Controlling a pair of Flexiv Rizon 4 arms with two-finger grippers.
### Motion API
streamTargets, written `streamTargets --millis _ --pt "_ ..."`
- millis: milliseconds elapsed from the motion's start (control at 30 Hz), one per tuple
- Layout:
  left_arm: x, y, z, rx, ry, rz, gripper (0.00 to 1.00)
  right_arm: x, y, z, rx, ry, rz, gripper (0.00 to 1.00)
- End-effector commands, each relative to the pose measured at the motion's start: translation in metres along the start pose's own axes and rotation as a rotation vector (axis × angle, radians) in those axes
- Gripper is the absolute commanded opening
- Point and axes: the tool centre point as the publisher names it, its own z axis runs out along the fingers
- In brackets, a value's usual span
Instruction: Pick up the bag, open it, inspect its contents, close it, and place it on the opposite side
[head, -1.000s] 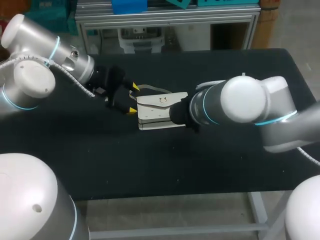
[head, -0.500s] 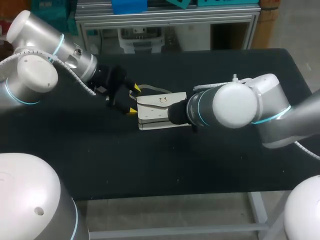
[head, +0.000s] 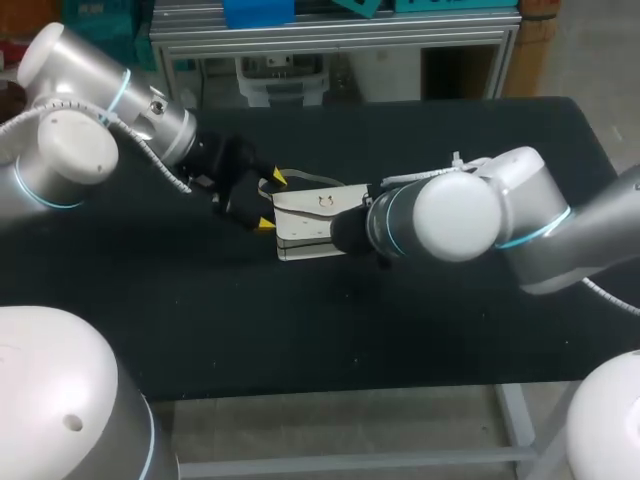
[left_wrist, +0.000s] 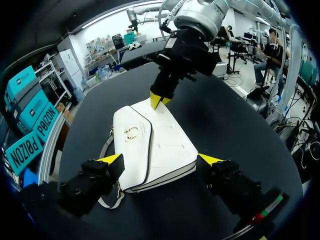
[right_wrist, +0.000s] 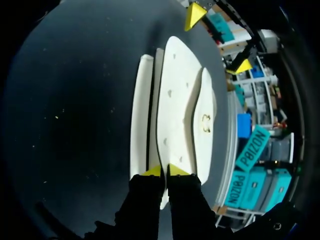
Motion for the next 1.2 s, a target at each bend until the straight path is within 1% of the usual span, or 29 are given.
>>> streamTargets --millis 33,100,233,267,300,633,667,700,733,767,800,833,867,900,933,967,1000,1033,1100,1200 --pt "0.004 -0.004 0.005 0.020 -0.008 0.058 1.00 0.008 0.006 -0.004 0.018 -0.019 0.010 0.00" --pt "0.004 -0.006 0.008 0.030 -0.006 0.093 1.00 0.010 0.009 -0.007 0.029 -0.025 0.016 0.00" --pt "0.001 -0.009 0.014 0.082 -0.018 0.132 1.00 0.013 0.013 -0.010 0.050 -0.035 0.038 0.00" --pt "0.001 -0.009 0.014 0.082 -0.018 0.132 1.00 0.014 0.014 -0.010 0.056 -0.033 0.048 0.00" --pt "0.001 -0.009 0.014 0.082 -0.018 0.132 1.00 0.014 0.014 -0.011 0.045 -0.032 0.061 0.00" --pt "0.001 -0.009 0.014 0.082 -0.018 0.132 1.00 0.014 0.014 -0.011 0.045 -0.032 0.061 0.00" --pt "0.000 -0.008 0.017 0.083 -0.041 0.150 1.00 0.014 0.014 -0.011 0.045 -0.032 0.061 0.00" --pt "0.000 -0.009 0.019 0.064 -0.061 0.196 1.00 0.014 0.014 -0.011 0.045 -0.032 0.061 0.00" --pt "0.000 -0.009 0.020 0.070 -0.091 0.219 1.00 0.014 0.014 -0.011 0.045 -0.032 0.061 0.00" --pt "-0.001 -0.010 0.021 0.085 -0.098 0.249 0.94 0.014 0.014 -0.011 0.045 -0.032 0.061 0.00" --pt "-0.001 -0.011 0.022 0.076 -0.125 0.286 0.82 0.014 0.014 -0.011 0.045 -0.032 0.061 0.00" --pt "-0.001 -0.012 0.023 0.071 -0.147 0.314 0.77 0.014 0.014 -0.011 0.045 -0.032 0.061 0.00" --pt "0.000 -0.012 0.023 0.091 -0.131 0.340 0.71 0.014 0.014 -0.011 0.045 -0.032 0.061 0.00" --pt "0.000 -0.013 0.024 0.074 -0.155 0.360 0.72 0.014 0.014 -0.011 0.045 -0.032 0.061 0.00" --pt "0.000 -0.013 0.025 0.087 -0.150 0.381 0.71 0.014 0.014 -0.011 0.045 -0.032 0.061 0.00" --pt "0.001 -0.013 0.027 0.080 -0.158 0.405 0.58 0.014 0.014 -0.011 0.045 -0.032 0.061 0.00" --pt "0.002 -0.012 0.029 0.074 -0.166 0.421 0.54 0.014 0.014 -0.011 0.045 -0.032 0.061 0.00" --pt "0.003 -0.012 0.030 0.081 -0.155 0.434 0.51 0.014 0.014 -0.011 0.045 -0.032 0.061 0.00" --pt "0.006 -0.013 0.033 0.083 -0.157 0.474 0.49 0.014 0.014 -0.011 0.045 -0.032 0.061 0.00" --pt "0.008 -0.014 0.039 0.058 -0.185 0.531 0.52 0.014 0.014 -0.011 0.045 -0.032 0.061 0.00"
